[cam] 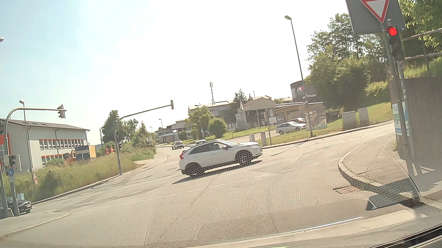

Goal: Follow the waypoints while adhering to traffic rules and regulations

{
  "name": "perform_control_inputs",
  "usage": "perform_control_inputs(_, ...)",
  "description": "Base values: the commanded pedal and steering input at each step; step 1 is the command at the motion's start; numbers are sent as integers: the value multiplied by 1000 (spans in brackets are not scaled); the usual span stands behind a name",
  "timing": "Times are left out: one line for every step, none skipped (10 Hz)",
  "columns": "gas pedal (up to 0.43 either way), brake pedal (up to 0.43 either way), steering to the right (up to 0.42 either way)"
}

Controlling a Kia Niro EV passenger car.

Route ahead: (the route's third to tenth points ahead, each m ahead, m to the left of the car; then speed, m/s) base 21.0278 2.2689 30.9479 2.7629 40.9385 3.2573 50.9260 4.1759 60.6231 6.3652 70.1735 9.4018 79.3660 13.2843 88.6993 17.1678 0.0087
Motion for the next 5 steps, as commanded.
perform_control_inputs(0, 220, 2)
perform_control_inputs(0, 220, 2)
perform_control_inputs(0, 220, 2)
perform_control_inputs(0, 220, 2)
perform_control_inputs(0, 220, 2)
